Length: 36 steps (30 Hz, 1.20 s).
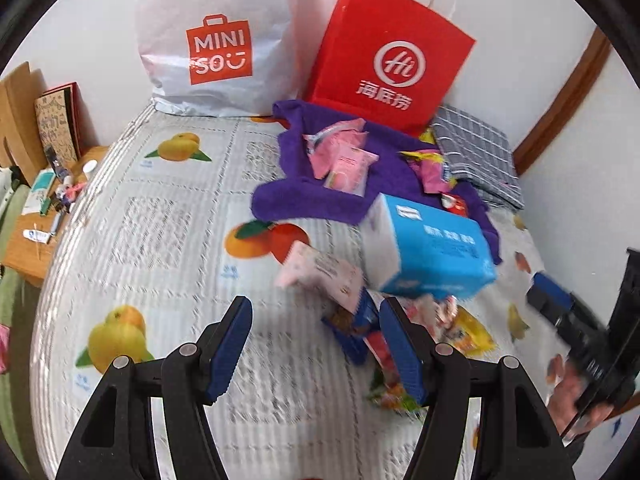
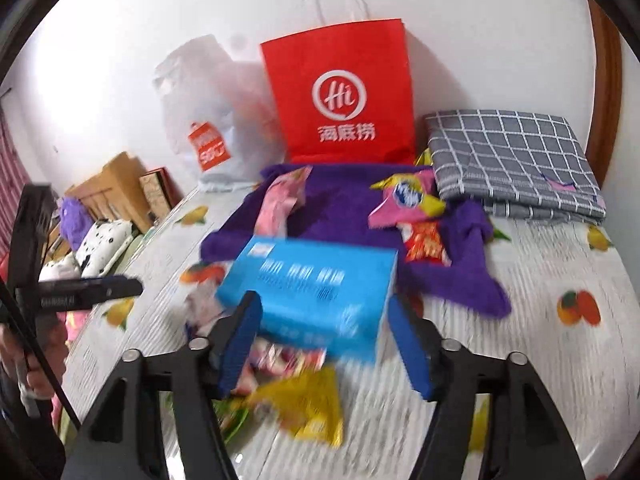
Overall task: Organize snacks
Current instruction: 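Grasp the yellow chip bag with the right tool while the left tool returns to the pile, then grasp the green chip bag with the left tool while the right tool holds the yellow bag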
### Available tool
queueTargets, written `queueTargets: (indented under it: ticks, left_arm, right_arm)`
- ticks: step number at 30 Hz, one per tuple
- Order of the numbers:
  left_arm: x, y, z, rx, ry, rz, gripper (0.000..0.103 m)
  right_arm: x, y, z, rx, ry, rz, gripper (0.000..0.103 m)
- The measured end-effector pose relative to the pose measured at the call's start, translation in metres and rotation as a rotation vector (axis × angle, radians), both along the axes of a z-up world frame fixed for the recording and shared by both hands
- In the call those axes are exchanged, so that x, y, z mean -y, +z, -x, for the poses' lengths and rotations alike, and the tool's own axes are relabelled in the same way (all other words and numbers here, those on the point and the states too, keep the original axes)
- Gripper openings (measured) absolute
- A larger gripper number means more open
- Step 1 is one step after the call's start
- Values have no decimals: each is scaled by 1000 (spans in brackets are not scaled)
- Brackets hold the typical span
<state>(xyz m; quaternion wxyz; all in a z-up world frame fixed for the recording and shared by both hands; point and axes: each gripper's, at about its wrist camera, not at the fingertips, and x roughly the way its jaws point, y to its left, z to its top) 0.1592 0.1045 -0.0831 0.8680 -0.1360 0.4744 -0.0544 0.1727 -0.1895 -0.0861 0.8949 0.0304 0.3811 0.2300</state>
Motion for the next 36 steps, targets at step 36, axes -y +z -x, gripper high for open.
queueTargets:
  ticks: [36]
  left_arm:
    - [31,-27,50,-10,-152,128,64]
  right_arm:
    - [36,-62,16,-5,-172,144,61]
